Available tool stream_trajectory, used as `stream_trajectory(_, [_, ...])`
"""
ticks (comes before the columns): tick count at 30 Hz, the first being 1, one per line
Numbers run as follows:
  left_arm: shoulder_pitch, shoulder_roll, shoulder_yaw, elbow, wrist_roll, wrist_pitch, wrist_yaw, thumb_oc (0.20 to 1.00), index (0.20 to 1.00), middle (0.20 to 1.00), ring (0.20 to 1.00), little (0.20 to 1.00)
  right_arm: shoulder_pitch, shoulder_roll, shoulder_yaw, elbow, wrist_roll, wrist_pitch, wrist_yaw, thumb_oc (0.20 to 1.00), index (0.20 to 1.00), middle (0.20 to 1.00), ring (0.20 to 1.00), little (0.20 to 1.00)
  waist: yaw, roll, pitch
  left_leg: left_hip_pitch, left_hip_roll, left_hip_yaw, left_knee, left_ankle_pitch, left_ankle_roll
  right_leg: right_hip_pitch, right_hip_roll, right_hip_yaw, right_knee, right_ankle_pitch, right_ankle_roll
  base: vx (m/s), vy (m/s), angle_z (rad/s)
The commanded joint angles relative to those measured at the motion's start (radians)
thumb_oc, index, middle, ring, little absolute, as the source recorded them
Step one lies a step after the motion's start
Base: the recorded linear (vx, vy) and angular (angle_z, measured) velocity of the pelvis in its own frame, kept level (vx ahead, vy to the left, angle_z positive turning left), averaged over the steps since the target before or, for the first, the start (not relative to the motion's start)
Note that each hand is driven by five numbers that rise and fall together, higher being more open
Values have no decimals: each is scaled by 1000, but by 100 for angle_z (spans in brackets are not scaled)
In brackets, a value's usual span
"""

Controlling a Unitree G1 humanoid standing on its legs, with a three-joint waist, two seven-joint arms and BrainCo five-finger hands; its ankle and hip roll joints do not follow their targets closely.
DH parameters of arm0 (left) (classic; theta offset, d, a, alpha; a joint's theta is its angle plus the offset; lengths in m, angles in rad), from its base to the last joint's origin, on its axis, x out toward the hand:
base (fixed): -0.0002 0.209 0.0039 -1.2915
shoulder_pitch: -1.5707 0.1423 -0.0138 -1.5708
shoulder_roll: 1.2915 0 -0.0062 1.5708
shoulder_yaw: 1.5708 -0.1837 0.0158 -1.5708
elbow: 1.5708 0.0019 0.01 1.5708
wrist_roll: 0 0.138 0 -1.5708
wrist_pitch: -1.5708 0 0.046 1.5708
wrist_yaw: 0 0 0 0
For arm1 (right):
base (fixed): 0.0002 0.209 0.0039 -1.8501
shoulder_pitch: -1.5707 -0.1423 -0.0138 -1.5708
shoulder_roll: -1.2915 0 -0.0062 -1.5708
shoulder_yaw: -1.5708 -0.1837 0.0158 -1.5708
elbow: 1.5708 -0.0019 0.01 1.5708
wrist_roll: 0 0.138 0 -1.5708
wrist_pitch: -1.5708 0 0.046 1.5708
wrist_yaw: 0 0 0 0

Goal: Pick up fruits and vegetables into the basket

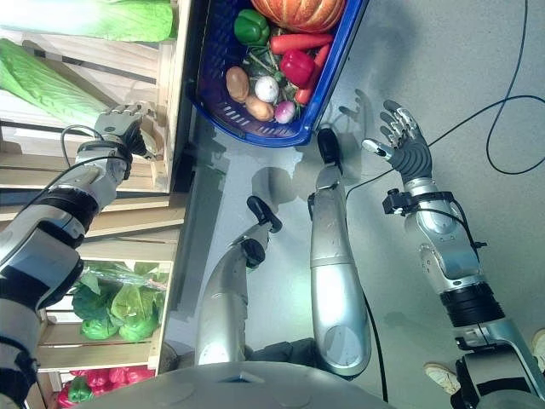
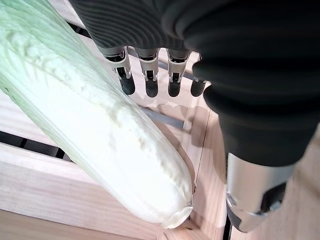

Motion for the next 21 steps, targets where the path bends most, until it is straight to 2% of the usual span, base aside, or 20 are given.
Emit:
stream_trajectory(1, [38, 104, 41, 79, 97, 81, 62, 1000, 1000, 1000, 1000, 1000, 30, -14, -23, -61, 12, -36, -13, 1000, 1000, 1000, 1000, 1000, -28, -18, 5, -119, 11, 0, 65, 34, -17, 11, -16, -3, -9, -70, 88, 0, 0, 0])
stream_trajectory(2, [38, 104, 41, 81, 103, 85, 65, 1000, 1000, 1000, 1000, 1000, 29, -15, -22, -60, 12, -37, -14, 1000, 1000, 1000, 1000, 1000, -28, -19, 5, -120, 11, 0, 66, 33, -17, 10, -16, -3, -9, -70, 88, 24, 31, -2])
stream_trajectory(4, [22, 115, 19, 101, 229, 169, 114, 1000, 1000, 1000, 1000, 1000, 23, -20, -11, -44, 18, -56, -19, 1000, 1000, 1000, 1000, 1000, -31, -23, 5, -133, 16, 0, 83, 25, -13, -1, -15, 3, -3, -71, 86, 12, 3, -2])
stream_trajectory(6, [9, 122, 4, 117, 296, 203, 135, 1000, 1000, 1000, 1000, 1000, 19, -22, -6, -33, 22, -70, -21, 1000, 1000, 1000, 1000, 1000, -32, -25, 5, -143, 19, -1, 97, 20, -13, -9, -15, 6, 3, -71, 85, 0, 0, 0])
stream_trajectory(9, [-24, 132, -23, 142, 416, 295, 164, 1000, 1000, 1000, 1000, 1000, 10, -20, 16, -10, 30, -108, -32, 1000, 1000, 1000, 1000, 1000, -35, -34, 5, -168, 26, -3, 127, 5, -9, -28, -14, 10, 10, -69, 82, 0, 0, 0])
stream_trajectory(13, [-42, 133, -23, 137, 529, 366, 176, 1000, 1000, 1000, 1000, 1000, 11, -10, 28, 5, 33, -135, -40, 1000, 1000, 1000, 1000, 1000, -34, -39, 5, -185, 27, -10, 153, -12, -2, -40, -12, 14, 18, -67, 82, 0, 0, 0])
stream_trajectory(17, [-65, 133, -32, 111, 711, 437, 87, 1000, 1000, 1000, 1000, 1000, 16, 2, 27, 2, 35, -147, -33, 1000, 1000, 1000, 1000, 1000, -38, -39, 5, -199, 28, -8, 172, -27, 4, -52, -15, 20, 15, -60, 86, 0, 0, 0])
stream_trajectory(21, [-68, 139, -34, 73, 773, 434, -7, 1000, 1000, 1000, 1000, 1000, 22, 8, 24, -8, 34, -147, -37, 1000, 1000, 1000, 1000, 1000, -39, -35, 5, -207, 29, -4, 188, -39, 10, -59, -20, 26, 11, -53, 90, 9, 25, -6])
